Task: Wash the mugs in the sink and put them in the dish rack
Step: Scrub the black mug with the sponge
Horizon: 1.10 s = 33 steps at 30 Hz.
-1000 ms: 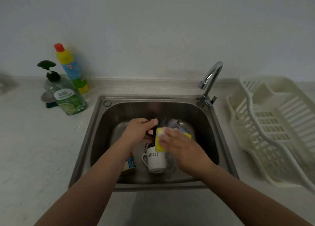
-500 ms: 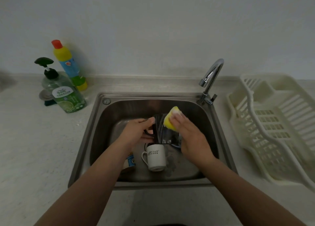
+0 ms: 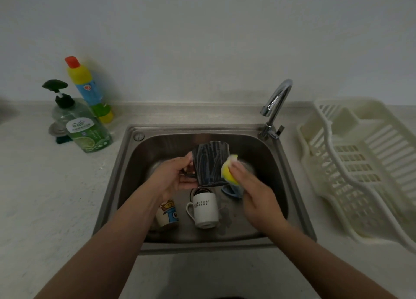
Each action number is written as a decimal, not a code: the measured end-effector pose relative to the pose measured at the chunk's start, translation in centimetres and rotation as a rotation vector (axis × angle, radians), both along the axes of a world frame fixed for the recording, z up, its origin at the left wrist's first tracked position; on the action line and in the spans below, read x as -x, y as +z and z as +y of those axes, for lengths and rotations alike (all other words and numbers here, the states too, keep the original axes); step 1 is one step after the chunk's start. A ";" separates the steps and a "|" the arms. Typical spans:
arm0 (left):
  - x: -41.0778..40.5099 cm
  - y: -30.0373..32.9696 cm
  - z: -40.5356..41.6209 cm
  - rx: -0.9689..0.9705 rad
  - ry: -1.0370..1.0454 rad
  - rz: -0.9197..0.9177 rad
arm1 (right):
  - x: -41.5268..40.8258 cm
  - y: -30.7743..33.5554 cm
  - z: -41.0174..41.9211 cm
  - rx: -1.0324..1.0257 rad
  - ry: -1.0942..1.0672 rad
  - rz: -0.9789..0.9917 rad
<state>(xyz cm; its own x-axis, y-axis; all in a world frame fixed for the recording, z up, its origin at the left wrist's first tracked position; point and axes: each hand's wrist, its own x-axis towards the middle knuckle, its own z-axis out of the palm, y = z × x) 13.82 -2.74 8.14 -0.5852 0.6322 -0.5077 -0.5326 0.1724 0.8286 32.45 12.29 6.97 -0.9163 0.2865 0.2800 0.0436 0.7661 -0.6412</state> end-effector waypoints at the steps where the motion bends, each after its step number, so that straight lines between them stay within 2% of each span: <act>1: -0.2 0.2 0.2 0.014 -0.018 0.012 | 1.2 0.7 0.5 0.039 -0.050 0.012; 3: -0.5 0.4 0.8 0.026 -0.034 0.037 | 2.4 1.4 0.6 0.070 -0.105 0.034; 8: -0.7 0.5 1.2 0.084 -0.023 0.166 | -0.1 -0.4 -1.0 -0.491 0.245 0.000; 10: -1.1 1.0 1.8 0.114 -0.026 0.201 | 2.1 0.5 0.0 -0.537 0.143 0.006; 12: -1.3 1.3 2.1 0.107 -0.008 0.188 | 3.2 1.6 0.1 -0.500 0.040 0.005; 16: -0.9 1.0 1.6 0.122 0.013 0.196 | 0.1 -0.3 -1.4 -0.737 0.308 -0.010; 17: -0.9 0.9 1.6 0.145 -0.001 0.219 | 0.3 -0.2 -1.1 -0.738 0.305 -0.019; 20: -1.3 1.5 2.0 0.182 -0.016 0.253 | 3.5 1.3 0.0 -0.636 0.079 -0.034; 21: -1.3 1.5 2.0 0.186 -0.015 0.249 | 3.9 1.8 -0.1 -0.621 0.066 -0.035; 25: -1.0 0.9 1.4 0.186 -0.014 0.244 | 1.0 0.4 -1.1 -0.744 0.334 -0.062; 26: -1.0 0.6 1.3 0.187 -0.022 0.251 | 1.3 0.7 -0.7 -0.735 0.312 -0.052; 29: -1.2 0.6 1.5 0.152 -0.006 0.218 | 3.3 1.7 0.2 -0.536 0.040 -0.064; 31: -0.9 0.3 1.2 0.098 0.038 0.133 | 2.4 1.5 -0.6 -0.498 0.038 -0.055; 33: -0.5 0.1 0.6 0.063 0.069 0.056 | -0.1 0.2 -1.7 -0.499 0.144 -0.043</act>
